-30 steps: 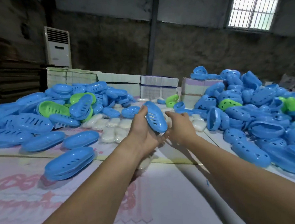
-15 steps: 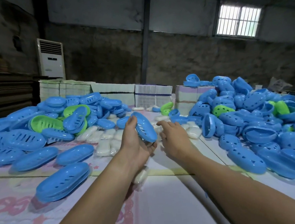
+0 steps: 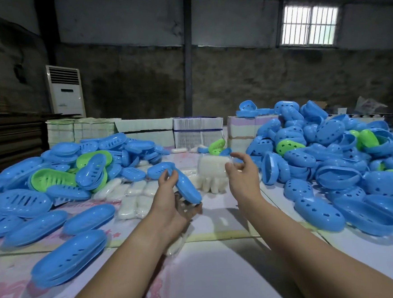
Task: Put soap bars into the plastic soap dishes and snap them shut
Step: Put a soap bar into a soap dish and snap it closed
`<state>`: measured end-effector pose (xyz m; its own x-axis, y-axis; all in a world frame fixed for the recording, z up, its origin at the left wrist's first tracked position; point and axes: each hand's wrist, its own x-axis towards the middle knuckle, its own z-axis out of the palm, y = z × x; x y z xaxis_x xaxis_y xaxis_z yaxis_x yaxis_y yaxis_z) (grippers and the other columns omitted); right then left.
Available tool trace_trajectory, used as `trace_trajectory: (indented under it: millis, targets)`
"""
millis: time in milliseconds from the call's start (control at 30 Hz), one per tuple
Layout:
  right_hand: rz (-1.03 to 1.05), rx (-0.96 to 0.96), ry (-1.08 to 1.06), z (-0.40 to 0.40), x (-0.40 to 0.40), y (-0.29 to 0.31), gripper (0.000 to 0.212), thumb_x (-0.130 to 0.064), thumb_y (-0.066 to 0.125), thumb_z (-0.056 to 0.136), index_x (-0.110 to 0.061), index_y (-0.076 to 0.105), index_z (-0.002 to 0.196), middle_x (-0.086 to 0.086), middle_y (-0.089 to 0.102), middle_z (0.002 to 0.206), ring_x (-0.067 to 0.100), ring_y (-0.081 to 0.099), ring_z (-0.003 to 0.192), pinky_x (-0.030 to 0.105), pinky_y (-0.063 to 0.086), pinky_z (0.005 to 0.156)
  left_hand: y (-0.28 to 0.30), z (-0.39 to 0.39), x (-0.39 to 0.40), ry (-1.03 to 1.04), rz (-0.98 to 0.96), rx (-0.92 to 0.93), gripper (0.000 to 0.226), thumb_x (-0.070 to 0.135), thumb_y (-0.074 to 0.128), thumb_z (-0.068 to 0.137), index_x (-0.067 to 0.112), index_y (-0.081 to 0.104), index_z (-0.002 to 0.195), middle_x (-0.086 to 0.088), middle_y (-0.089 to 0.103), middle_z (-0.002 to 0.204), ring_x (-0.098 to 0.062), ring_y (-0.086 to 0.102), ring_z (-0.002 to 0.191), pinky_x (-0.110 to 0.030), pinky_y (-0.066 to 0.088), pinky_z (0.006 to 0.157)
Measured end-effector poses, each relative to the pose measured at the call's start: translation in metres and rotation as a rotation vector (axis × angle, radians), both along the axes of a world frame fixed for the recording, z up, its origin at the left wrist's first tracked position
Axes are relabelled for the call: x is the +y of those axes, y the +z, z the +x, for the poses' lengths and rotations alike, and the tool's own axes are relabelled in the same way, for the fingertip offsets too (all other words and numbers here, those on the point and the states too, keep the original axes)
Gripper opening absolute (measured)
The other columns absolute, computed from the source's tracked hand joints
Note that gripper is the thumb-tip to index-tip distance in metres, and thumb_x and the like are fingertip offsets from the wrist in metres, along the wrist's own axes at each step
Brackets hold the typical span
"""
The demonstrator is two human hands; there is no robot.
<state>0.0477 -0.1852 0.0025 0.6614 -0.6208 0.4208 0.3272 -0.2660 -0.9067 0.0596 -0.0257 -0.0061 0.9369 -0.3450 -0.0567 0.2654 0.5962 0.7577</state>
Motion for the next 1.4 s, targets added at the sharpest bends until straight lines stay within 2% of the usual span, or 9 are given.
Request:
trace_trajectory:
  millis: [133, 300, 400, 567, 833, 1067, 1167, 1300, 1400]
  targets:
    - [-0.157, -0.179, 0.15, -0.011, 0.027, 0.009, 0.031, -0.01, 0.059, 0.094, -0.04, 0.057, 0.099, -0.012, 0.059, 0.098, -0.002, 0.058, 0.081, 0.016, 0.05, 0.066, -0.001, -0.003, -0.001, -0.047, -0.045, -0.015, 0.043, 0.036, 0.057, 0.101, 0.039, 0.045, 0.143, -0.013, 0.065, 0.104, -0.031, 0.067, 0.085, -0.045, 0.057, 0.078]
    - [-0.43, -0.191, 0.3, -0.018, 0.047, 0.002, 0.029, -0.003, 0.065, 0.09, -0.031, 0.061, 0.097, -0.011, 0.062, 0.094, 0.01, 0.055, 0.086, 0.026, 0.051, 0.076, 0.001, 0.003, 0.006, -0.075, -0.269, 0.05, 0.051, 0.035, 0.064, 0.097, 0.027, 0.048, 0.145, -0.026, 0.068, 0.122, -0.043, 0.069, 0.111, -0.06, 0.056, 0.085]
    - [-0.404, -0.153, 0.348, -0.02, 0.048, 0.002, 0.025, -0.004, 0.065, 0.091, -0.027, 0.065, 0.101, -0.009, 0.063, 0.095, 0.018, 0.057, 0.091, 0.028, 0.052, 0.074, -0.001, 0.003, 0.01, -0.054, -0.248, -0.007, 0.048, 0.033, 0.065, 0.097, 0.033, 0.047, 0.141, -0.024, 0.075, 0.105, -0.042, 0.071, 0.105, -0.055, 0.059, 0.083]
    - [-0.341, -0.089, 0.438, -0.026, 0.049, 0.006, 0.019, -0.011, 0.062, 0.094, -0.023, 0.073, 0.103, -0.007, 0.07, 0.099, -0.001, 0.058, 0.082, 0.01, 0.046, 0.068, -0.003, 0.004, 0.007, -0.001, -0.186, -0.057, 0.046, 0.031, 0.065, 0.097, 0.04, 0.045, 0.138, -0.021, 0.069, 0.123, -0.04, 0.072, 0.106, -0.053, 0.059, 0.088]
    - [-0.291, -0.011, 0.508, -0.029, 0.045, 0.01, 0.018, -0.007, 0.064, 0.093, -0.003, 0.075, 0.107, 0.012, 0.069, 0.104, 0.013, 0.061, 0.089, 0.016, 0.048, 0.078, -0.006, 0.005, 0.008, -0.03, -0.174, -0.09, 0.047, 0.026, 0.069, 0.094, 0.046, 0.049, 0.132, -0.02, 0.071, 0.116, -0.039, 0.074, 0.098, -0.048, 0.063, 0.07]
    - [-0.344, 0.114, 0.601, -0.027, 0.041, 0.012, 0.023, -0.019, 0.059, 0.097, -0.02, 0.074, 0.115, 0.0, 0.066, 0.107, -0.004, 0.06, 0.09, 0.009, 0.041, 0.077, -0.005, 0.006, 0.013, 0.005, -0.13, -0.083, 0.052, 0.031, 0.069, 0.094, 0.048, 0.046, 0.138, -0.016, 0.072, 0.114, -0.033, 0.077, 0.089, -0.041, 0.063, 0.063]
    - [-0.341, 0.159, 0.639, -0.025, 0.032, 0.017, 0.019, -0.028, 0.059, 0.097, -0.033, 0.075, 0.106, -0.011, 0.071, 0.101, 0.0, 0.063, 0.092, 0.019, 0.047, 0.081, -0.004, 0.006, 0.011, -0.014, -0.123, -0.074, 0.049, 0.033, 0.068, 0.095, 0.047, 0.048, 0.137, -0.016, 0.076, 0.106, -0.033, 0.077, 0.087, -0.043, 0.062, 0.063]
    - [-0.479, 0.204, 0.5, -0.019, -0.005, 0.023, 0.017, -0.033, 0.061, 0.095, -0.038, 0.073, 0.107, -0.021, 0.071, 0.1, 0.0, 0.064, 0.093, 0.013, 0.048, 0.077, 0.0, 0.0, 0.004, -0.095, -0.224, 0.014, 0.044, 0.031, 0.069, 0.094, 0.038, 0.054, 0.135, -0.023, 0.074, 0.108, -0.04, 0.076, 0.086, -0.049, 0.062, 0.064]
    - [-0.635, 0.237, 0.071, -0.016, -0.054, 0.003, 0.023, -0.026, 0.062, 0.094, -0.028, 0.071, 0.115, -0.011, 0.067, 0.111, 0.003, 0.059, 0.097, 0.031, 0.047, 0.088, -0.001, -0.003, -0.003, -0.141, -0.254, 0.038, 0.044, 0.03, 0.069, 0.094, 0.037, 0.055, 0.135, -0.022, 0.066, 0.122, -0.042, 0.075, 0.09, -0.051, 0.062, 0.066]
